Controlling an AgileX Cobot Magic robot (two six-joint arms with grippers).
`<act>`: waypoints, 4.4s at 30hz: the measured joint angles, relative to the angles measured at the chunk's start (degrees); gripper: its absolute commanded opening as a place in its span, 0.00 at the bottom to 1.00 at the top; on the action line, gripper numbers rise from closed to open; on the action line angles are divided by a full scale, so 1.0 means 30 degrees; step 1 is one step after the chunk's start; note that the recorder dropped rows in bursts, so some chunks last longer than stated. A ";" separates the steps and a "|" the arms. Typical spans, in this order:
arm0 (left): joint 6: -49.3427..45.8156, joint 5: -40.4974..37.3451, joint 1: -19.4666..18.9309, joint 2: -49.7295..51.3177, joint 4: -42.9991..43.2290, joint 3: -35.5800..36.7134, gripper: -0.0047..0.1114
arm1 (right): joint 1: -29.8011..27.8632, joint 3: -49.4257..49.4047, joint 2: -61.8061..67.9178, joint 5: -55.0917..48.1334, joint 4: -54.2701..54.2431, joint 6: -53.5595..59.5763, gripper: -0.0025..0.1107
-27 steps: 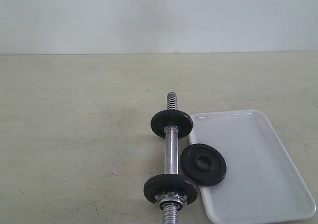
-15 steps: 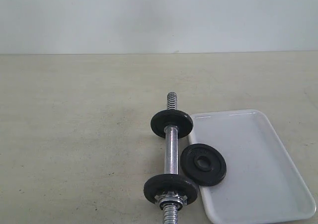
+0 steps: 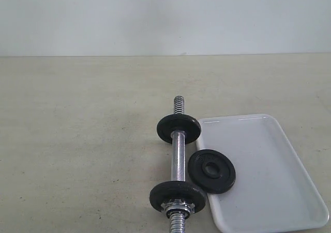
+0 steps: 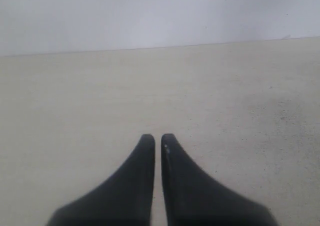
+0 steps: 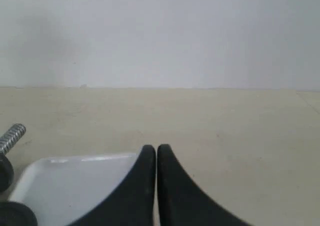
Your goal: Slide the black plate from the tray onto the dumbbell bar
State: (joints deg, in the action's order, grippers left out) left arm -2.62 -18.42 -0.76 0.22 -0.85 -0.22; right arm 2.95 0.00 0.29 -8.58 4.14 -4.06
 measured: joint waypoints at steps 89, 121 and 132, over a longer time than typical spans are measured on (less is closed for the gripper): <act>-0.8533 -0.7625 0.0000 0.6912 -0.9355 -1.0201 0.08 | 0.0209 1.0910 1.0215 -0.9241 -0.5840 0.7969 0.02; -1.9491 -0.7904 0.2458 1.7364 -2.0066 -1.0201 0.08 | 0.5342 1.3829 1.7477 -1.2219 -0.9404 1.2833 0.02; -1.9493 -0.1077 0.8273 1.9725 -2.0662 -1.0201 0.08 | 0.5882 1.3829 1.7477 -1.2219 -0.9404 1.2987 0.02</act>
State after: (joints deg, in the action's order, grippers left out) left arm -61.10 -21.65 24.06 59.39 -62.84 -30.83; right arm 20.60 41.48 52.73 -45.24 -24.07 34.90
